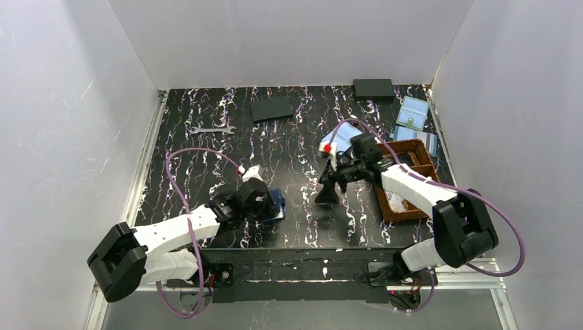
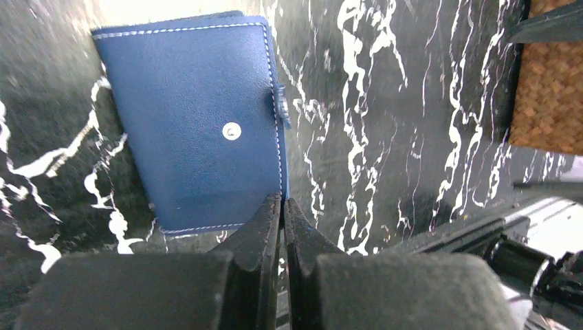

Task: Take the credit cards out of the card holder
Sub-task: Open the card holder at the center of the board.

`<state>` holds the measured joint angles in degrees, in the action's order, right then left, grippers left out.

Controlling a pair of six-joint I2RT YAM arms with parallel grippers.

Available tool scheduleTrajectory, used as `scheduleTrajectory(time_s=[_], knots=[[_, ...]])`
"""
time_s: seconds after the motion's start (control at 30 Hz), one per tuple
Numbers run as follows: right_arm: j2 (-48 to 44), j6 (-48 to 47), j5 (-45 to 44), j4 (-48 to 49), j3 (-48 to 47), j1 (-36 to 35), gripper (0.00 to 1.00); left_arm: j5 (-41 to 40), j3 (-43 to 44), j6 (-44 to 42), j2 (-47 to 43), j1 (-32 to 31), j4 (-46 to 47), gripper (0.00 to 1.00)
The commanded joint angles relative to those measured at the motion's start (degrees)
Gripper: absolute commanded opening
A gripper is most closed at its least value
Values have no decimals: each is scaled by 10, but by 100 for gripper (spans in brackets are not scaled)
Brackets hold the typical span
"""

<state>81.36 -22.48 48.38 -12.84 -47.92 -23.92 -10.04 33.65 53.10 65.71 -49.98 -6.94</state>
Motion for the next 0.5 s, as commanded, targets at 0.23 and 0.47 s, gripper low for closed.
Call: scheduleTrajectory(time_s=[0.23, 0.47], knots=[[32, 20, -161, 117, -7, -202, 96, 98, -40, 30, -26, 4, 113, 0], [57, 47, -291, 169, 7, -227, 93, 100, -38, 40, -25, 4, 114, 0]])
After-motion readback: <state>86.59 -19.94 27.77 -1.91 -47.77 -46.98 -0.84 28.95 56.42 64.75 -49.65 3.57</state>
